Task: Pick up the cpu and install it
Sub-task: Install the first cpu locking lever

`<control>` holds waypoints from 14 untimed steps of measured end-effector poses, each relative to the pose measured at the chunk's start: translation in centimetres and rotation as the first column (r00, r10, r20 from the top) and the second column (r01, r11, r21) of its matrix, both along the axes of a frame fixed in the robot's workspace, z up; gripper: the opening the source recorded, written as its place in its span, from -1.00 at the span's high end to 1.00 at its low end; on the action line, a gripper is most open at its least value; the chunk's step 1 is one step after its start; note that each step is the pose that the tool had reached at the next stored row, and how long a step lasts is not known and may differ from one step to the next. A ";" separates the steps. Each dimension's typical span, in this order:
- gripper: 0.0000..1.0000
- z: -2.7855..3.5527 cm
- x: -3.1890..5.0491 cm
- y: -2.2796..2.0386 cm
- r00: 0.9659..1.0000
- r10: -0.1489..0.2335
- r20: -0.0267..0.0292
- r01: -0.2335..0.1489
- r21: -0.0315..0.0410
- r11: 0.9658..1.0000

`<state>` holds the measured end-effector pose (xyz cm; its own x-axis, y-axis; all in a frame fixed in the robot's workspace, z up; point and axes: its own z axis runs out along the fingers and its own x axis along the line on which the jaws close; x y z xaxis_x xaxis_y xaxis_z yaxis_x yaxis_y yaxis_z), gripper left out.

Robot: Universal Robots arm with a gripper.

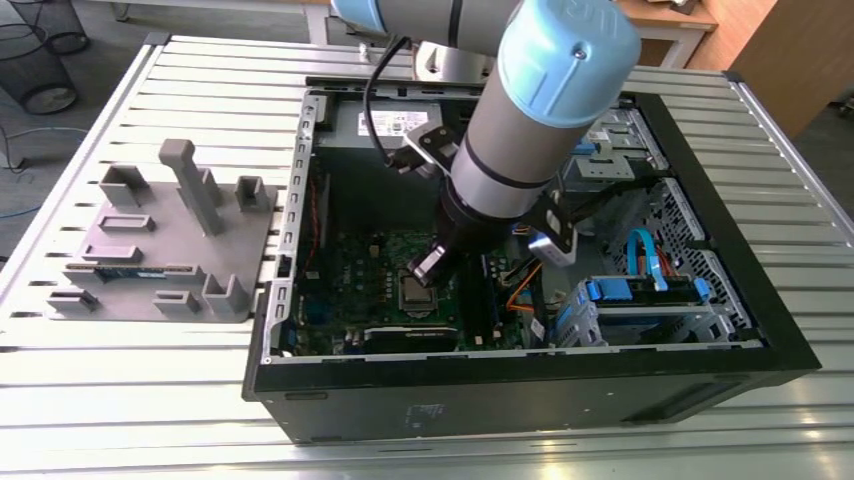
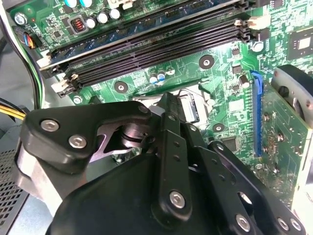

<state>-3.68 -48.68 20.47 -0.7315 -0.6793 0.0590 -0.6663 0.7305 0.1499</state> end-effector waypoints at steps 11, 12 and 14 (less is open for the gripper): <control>0.79 -0.15 0.03 -0.22 1.000 0.000 0.000 0.000 0.017 1.000; 0.79 -0.15 0.03 -0.29 1.000 0.000 0.000 0.000 0.017 1.000; 0.79 -0.15 0.03 -0.44 1.000 0.000 0.000 0.000 0.017 1.000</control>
